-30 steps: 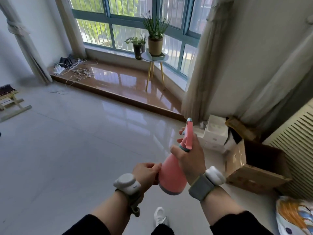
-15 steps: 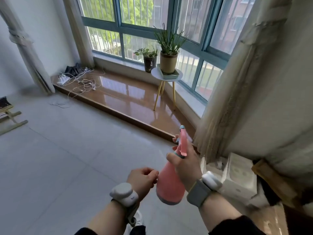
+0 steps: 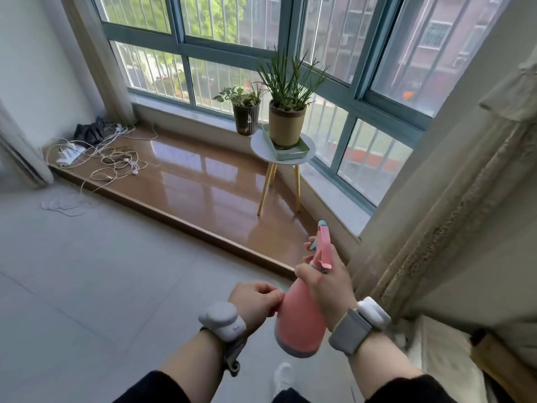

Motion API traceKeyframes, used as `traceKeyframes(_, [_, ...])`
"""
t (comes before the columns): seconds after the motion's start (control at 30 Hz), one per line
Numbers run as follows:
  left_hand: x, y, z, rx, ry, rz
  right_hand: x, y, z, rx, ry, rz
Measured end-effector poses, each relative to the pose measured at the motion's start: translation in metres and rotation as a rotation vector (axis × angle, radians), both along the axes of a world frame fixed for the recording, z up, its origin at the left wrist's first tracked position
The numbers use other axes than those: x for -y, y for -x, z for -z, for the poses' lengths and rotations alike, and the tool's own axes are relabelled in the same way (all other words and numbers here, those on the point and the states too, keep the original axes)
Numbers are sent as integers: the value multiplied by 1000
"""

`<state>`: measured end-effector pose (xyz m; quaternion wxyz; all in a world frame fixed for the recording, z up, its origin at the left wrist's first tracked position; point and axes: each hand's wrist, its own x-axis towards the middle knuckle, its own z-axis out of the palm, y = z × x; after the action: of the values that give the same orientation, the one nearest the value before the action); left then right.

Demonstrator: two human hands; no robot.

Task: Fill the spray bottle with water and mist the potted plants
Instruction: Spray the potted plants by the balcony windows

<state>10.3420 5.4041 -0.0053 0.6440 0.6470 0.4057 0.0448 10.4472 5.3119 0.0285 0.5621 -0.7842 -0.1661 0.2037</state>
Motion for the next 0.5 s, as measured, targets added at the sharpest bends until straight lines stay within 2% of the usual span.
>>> traceKeyframes(0.23, [-122, -143, 5, 11, -68, -21, -123, -143, 4, 16, -13, -17])
traceKeyframes(0.5, [-230, -253, 2, 22, -91, -87, -238, -258, -9, 23, -23, -101])
